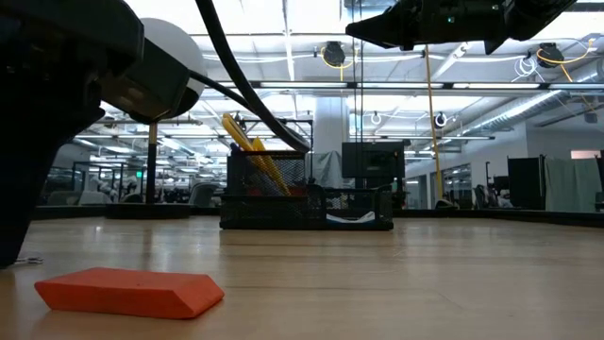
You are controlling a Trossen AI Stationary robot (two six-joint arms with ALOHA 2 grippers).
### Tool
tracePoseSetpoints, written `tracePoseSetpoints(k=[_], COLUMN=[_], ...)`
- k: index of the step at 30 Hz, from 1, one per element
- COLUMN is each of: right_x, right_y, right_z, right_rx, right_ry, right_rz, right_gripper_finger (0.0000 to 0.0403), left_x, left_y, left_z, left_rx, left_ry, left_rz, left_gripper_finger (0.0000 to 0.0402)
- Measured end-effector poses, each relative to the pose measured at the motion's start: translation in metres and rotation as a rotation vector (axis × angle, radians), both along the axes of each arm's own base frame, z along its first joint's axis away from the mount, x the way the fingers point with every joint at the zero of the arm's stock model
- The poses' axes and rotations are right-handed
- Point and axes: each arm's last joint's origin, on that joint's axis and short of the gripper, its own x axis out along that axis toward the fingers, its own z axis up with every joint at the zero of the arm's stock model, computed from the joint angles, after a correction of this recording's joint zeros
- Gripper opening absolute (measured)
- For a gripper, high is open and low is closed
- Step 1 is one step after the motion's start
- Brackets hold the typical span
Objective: Pick and place office supplies into organizer
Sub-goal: Put the blue binder clip into the desk organizer
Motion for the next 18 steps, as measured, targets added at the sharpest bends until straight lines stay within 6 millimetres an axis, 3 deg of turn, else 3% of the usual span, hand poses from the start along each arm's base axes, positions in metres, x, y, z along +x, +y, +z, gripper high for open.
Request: tracePoseSetpoints(k=[7,18], right_x=[0.0000,0.0000], right_y=[0.0001,0.0001], right_z=[0.0000,0.0000], right_rx=[0.000,0.000], right_ry=[0.000,0.000], right_rz=[0.000,0.001], right_gripper_finger=[0.0110,0.0110], left_x=[-0.0003,-0.0005], left_y=[0.0001,-0.0001], left_z=[0.0018,0.0015], left_rx=[-0.002,-0.002], left_ry=[-0.002,-0.001], left_rz=[-0.008,-0.020], left_gripper_finger=[0.0009,0.0005])
